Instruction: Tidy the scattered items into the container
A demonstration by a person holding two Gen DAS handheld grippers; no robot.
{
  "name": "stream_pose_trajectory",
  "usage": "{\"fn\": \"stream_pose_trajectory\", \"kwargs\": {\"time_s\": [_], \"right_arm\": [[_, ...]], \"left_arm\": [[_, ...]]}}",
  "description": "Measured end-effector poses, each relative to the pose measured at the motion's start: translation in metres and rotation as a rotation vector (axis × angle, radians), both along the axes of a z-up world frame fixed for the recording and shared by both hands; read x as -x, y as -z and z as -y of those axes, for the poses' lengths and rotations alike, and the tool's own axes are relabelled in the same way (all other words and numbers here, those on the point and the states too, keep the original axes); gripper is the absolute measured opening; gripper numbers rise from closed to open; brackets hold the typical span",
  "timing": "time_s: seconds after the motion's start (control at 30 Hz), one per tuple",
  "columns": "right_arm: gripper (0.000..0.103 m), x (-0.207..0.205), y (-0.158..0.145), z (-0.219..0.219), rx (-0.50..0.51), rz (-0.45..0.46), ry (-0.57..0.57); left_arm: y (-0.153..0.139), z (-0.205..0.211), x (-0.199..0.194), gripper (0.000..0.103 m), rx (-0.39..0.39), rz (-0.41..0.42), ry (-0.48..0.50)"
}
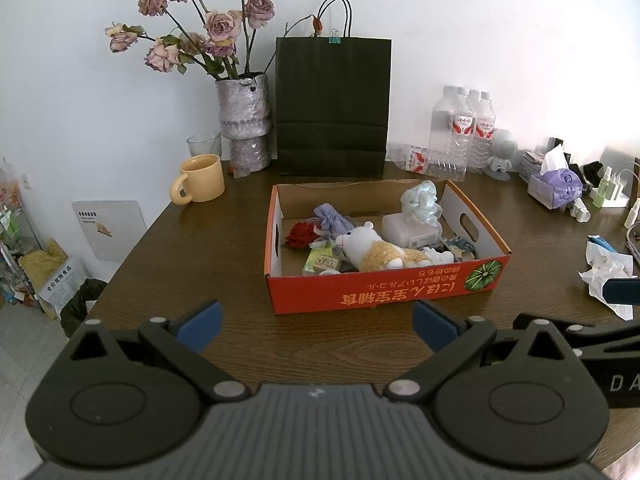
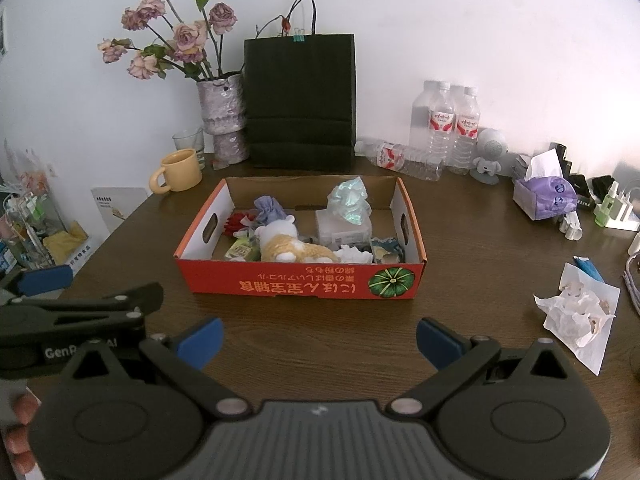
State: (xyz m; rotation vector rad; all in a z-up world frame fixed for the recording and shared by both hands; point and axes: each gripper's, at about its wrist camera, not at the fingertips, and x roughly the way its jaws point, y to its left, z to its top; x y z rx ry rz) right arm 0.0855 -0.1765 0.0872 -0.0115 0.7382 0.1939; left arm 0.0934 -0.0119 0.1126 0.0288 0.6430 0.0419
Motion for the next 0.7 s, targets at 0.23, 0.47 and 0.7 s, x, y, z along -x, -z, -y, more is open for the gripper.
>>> {"fn": "stream_pose_trajectory", "kwargs": {"time_s": [0.23, 0.47, 0.7], "right_arm": [[0.103, -0.0005, -0.0001, -0.0004, 0.002, -0.001, 0.001], [0.103, -0.0019, 0.0000, 0.0001, 0.001, -0.003, 0.001], [0.103, -0.0017, 0.0007, 0.0003, 0.002, -0.004, 0.001]], "left_arm": [[0.0001, -0.0004, -0.0010, 0.103, -0.003, -0.001, 0.002], [0.0004, -0.0017, -0.0015, 0.103, 0.001, -0.003, 0.005], [0.0013, -0.0022, -0.0020, 0.103, 0.000, -0.003, 0.007]]}}
